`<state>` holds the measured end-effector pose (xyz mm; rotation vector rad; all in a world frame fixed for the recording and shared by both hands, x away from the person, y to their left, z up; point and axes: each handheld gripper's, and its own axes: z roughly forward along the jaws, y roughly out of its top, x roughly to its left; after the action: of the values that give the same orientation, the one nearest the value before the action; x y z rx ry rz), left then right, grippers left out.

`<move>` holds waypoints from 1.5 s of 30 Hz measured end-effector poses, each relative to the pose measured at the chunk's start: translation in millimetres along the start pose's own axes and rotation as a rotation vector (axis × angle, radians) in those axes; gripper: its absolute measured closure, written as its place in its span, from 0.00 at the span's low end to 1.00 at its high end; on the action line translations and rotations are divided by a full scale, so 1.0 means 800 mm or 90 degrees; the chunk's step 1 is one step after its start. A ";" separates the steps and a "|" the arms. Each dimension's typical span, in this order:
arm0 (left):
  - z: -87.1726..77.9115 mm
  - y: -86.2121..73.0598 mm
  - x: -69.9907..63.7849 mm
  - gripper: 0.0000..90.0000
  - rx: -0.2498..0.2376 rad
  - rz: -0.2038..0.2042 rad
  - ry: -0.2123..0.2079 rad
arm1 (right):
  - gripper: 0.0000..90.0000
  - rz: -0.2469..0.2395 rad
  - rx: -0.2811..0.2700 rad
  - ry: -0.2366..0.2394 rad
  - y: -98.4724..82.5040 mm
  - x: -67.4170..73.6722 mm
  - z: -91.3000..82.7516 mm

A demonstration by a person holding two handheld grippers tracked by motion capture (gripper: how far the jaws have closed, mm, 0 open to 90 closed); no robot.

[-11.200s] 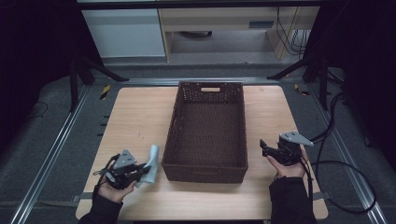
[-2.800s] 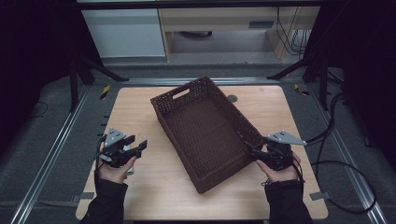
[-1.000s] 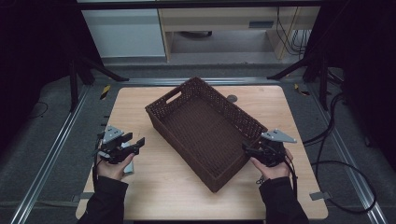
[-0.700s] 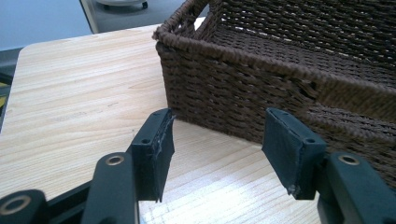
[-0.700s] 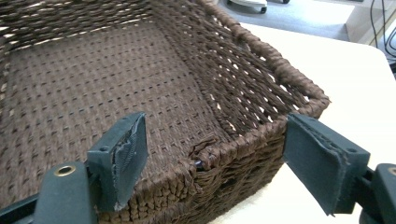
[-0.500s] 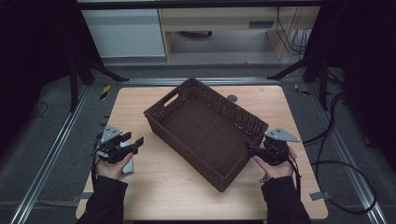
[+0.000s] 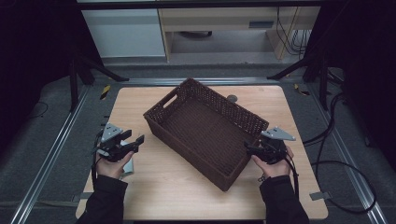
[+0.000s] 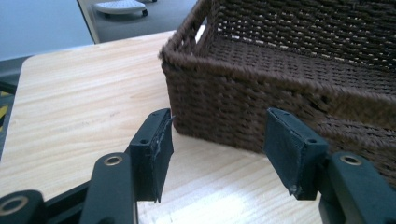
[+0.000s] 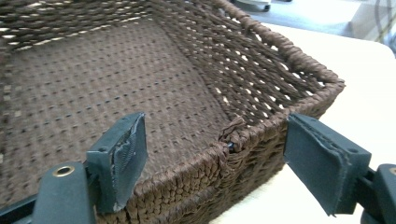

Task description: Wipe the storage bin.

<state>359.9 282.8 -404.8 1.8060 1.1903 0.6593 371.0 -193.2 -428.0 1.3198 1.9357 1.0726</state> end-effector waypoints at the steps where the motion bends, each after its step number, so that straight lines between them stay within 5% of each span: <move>1: 0.001 0.001 0.001 0.46 0.000 0.002 0.002 | 0.26 0.001 0.001 -0.006 0.001 -0.001 -0.001; 7: 0.014 0.012 0.011 0.45 0.002 0.009 0.016 | 0.26 0.021 -0.021 0.016 0.003 0.003 -0.015; 15: 0.031 0.026 0.031 0.45 -0.004 -0.006 0.021 | 0.30 0.023 -0.004 0.006 -0.003 -0.002 -0.002; 23: 0.064 0.038 0.035 0.46 0.001 -0.008 0.003 | 0.30 0.011 -0.010 -0.009 -0.003 -0.006 0.004; 31: 0.098 0.040 0.034 0.50 0.013 -0.017 -0.009 | 0.28 0.022 -0.030 0.025 0.002 -0.005 -0.010; 37: 0.093 0.038 0.024 0.59 0.015 0.012 -0.004 | 0.28 0.022 -0.025 0.043 0.004 0.003 -0.015; 45: 0.072 0.026 0.014 0.59 0.022 -0.002 -0.014 | 0.36 0.022 0.016 0.044 -0.002 0.013 -0.015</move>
<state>419.1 268.5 -415.6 1.8350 1.1963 0.6185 357.3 -187.5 -422.9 1.3496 1.9897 1.1285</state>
